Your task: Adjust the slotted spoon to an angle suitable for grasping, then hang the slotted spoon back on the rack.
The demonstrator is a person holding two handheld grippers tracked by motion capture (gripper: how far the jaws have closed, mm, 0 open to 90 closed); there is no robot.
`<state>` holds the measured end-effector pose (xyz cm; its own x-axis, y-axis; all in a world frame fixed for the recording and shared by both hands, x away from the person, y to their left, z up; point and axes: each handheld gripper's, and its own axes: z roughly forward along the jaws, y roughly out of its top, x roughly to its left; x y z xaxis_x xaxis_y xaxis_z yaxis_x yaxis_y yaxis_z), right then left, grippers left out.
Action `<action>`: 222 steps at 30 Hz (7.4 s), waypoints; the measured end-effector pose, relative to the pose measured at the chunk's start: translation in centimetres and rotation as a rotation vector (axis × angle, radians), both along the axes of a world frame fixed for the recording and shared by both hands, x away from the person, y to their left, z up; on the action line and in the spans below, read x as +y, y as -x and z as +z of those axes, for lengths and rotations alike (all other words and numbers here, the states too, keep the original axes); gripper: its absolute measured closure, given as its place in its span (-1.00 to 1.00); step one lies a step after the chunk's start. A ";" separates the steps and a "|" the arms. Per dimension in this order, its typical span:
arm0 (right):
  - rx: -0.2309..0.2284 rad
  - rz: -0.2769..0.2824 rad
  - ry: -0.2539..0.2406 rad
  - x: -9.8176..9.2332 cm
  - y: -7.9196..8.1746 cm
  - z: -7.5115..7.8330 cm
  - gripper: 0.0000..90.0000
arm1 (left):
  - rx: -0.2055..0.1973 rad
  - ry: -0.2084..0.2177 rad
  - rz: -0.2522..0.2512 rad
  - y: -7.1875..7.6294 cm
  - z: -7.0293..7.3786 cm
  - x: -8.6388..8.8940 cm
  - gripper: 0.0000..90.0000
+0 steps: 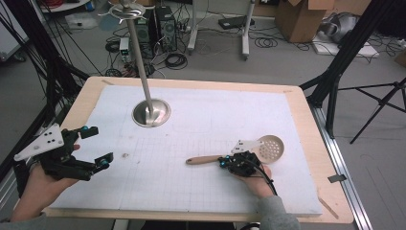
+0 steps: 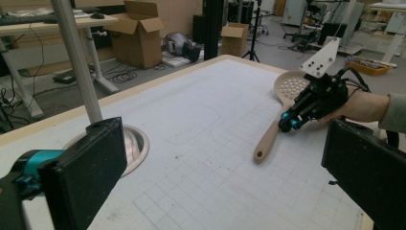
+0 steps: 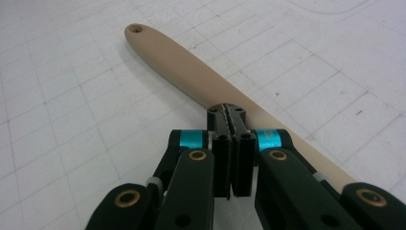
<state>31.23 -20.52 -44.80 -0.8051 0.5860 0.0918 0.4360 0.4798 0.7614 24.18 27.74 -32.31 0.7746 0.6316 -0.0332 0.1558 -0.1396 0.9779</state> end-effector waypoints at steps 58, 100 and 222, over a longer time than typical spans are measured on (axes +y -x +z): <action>-0.026 -0.310 0.096 -5.4 -0.3 1.0 0.99 | 0.003 -0.017 -0.025 -0.4 -0.5 -0.9 -0.96; -0.014 0.038 0.067 1.2 5.7 1.8 0.98 | 0.001 -0.018 -0.081 -1.7 -0.3 -2.9 -0.96; -0.025 0.118 -0.007 -8.0 1.0 6.0 -0.79 | 0.050 -0.039 -0.042 -1.5 -1.6 -1.7 -0.95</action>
